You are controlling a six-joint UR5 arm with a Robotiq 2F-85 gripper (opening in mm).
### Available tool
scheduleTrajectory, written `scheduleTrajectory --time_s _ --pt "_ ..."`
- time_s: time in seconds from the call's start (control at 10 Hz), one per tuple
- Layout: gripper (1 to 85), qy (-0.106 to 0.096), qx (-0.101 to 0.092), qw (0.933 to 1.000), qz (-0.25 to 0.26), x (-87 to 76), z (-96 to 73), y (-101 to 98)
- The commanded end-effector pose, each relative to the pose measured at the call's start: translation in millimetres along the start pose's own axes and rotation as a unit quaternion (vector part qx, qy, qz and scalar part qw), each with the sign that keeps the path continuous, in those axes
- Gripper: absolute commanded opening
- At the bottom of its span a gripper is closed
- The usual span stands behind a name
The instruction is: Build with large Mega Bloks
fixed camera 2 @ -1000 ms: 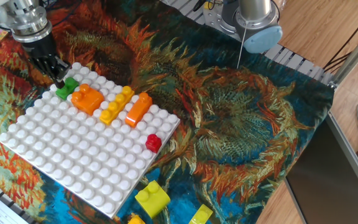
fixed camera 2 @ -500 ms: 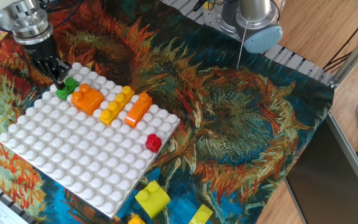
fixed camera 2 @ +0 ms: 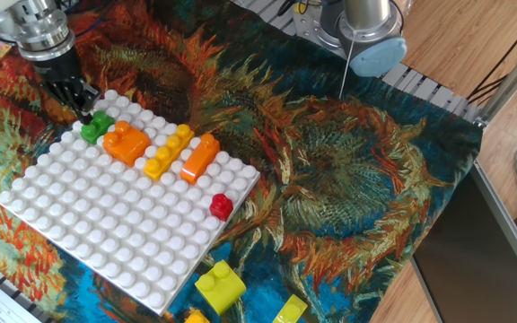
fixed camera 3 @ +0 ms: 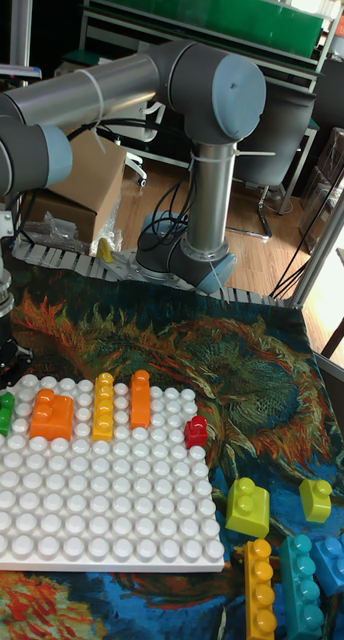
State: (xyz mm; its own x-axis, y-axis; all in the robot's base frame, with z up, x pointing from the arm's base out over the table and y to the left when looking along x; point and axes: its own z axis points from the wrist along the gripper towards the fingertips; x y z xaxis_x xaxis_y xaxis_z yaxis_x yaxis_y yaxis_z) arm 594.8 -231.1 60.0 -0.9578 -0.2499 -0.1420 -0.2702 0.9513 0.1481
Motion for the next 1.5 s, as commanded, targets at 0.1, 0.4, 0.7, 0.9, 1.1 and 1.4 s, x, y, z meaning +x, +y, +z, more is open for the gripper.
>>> scheduleTrajectory --time_s 0.1,0.4,0.7,0.9,1.1,1.4 --pt "1.3 -0.003 -0.001 1.0 0.003 -1.2 -2.9 0.3" --pt "1.3 -0.001 -0.001 1.0 0.009 1.1 -8.9 5.1" --pt "1.3 -0.006 0.0 0.9999 0.009 -2.4 -2.8 1.5" --pt "1.3 -0.008 0.002 0.9999 0.009 -5.9 2.9 1.7" --pt "1.3 -0.009 0.002 0.9999 0.009 -8.8 4.7 4.1" --pt "1.3 -0.014 0.003 0.9999 -0.003 -0.4 9.7 -6.2"
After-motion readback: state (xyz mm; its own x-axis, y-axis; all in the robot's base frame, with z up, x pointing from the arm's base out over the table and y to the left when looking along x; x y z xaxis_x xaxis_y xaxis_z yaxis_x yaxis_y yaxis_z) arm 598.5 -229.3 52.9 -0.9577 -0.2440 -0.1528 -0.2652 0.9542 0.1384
